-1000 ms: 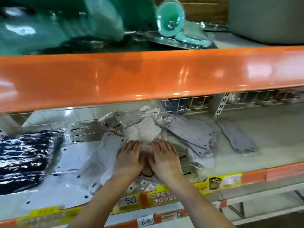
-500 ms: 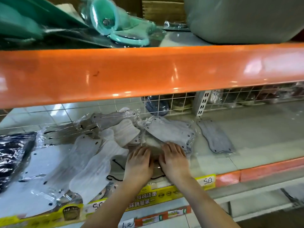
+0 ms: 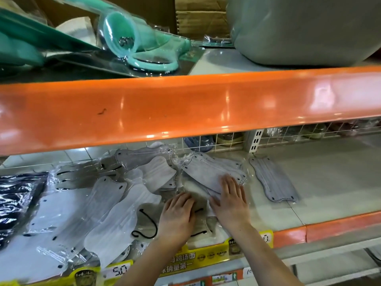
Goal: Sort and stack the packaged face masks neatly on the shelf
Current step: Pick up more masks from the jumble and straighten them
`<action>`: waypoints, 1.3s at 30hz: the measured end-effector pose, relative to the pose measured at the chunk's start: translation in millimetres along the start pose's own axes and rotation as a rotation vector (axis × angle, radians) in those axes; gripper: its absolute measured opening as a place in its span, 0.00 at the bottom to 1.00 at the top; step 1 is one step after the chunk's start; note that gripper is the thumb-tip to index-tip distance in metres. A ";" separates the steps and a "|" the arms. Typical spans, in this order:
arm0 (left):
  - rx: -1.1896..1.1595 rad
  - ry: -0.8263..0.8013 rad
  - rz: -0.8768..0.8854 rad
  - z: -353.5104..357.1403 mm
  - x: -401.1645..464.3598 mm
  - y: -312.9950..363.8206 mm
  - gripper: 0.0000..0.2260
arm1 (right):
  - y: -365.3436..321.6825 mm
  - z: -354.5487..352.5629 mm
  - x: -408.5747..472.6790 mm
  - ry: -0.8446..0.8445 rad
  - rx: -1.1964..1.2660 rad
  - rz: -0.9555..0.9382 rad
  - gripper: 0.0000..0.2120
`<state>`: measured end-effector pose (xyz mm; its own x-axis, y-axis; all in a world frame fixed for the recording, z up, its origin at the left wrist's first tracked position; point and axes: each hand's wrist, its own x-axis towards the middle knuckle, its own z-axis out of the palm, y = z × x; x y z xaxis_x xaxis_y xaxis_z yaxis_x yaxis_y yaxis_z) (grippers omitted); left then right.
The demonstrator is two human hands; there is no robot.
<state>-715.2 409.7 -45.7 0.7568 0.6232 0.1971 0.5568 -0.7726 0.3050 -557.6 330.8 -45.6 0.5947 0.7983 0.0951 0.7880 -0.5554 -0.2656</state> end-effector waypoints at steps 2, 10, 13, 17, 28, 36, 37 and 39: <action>-0.010 0.008 0.006 1.5 -0.2 -1.3 0.16 | -0.9 -2.5 -0.5 -0.034 -0.009 0.027 0.36; -0.014 0.038 0.021 -0.3 1.6 0.5 0.16 | -6.1 -5.0 -1.8 0.099 0.002 0.021 0.22; -0.014 0.040 0.022 -0.8 2.5 1.1 0.17 | -7.2 -16.1 -3.9 0.108 -0.030 -0.024 0.15; -0.177 -0.020 -0.087 -8.3 8.2 6.4 0.16 | -11.3 -30.9 -6.9 0.095 0.260 0.030 0.12; -1.114 -0.014 -0.440 -34.6 16.7 25.7 0.15 | -51.4 -28.6 -30.1 -0.007 2.009 0.460 0.14; -0.953 -0.067 -0.324 -66.7 5.9 -7.3 0.17 | -38.6 -42.3 -33.9 -0.190 2.091 0.605 0.15; -0.929 -0.080 -0.300 -69.6 4.2 -11.7 0.18 | -35.2 -43.4 -31.5 -0.208 2.058 0.619 0.15; -0.840 -0.017 -0.276 -73.0 2.4 -17.5 0.18 | -31.3 -44.8 -29.8 -0.214 1.980 0.603 0.13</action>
<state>-748.1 433.5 17.5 0.6413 0.7673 0.0040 0.2896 -0.2469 0.9248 -592.9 313.9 2.9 0.5159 0.7428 -0.4267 -0.7346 0.1273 -0.6665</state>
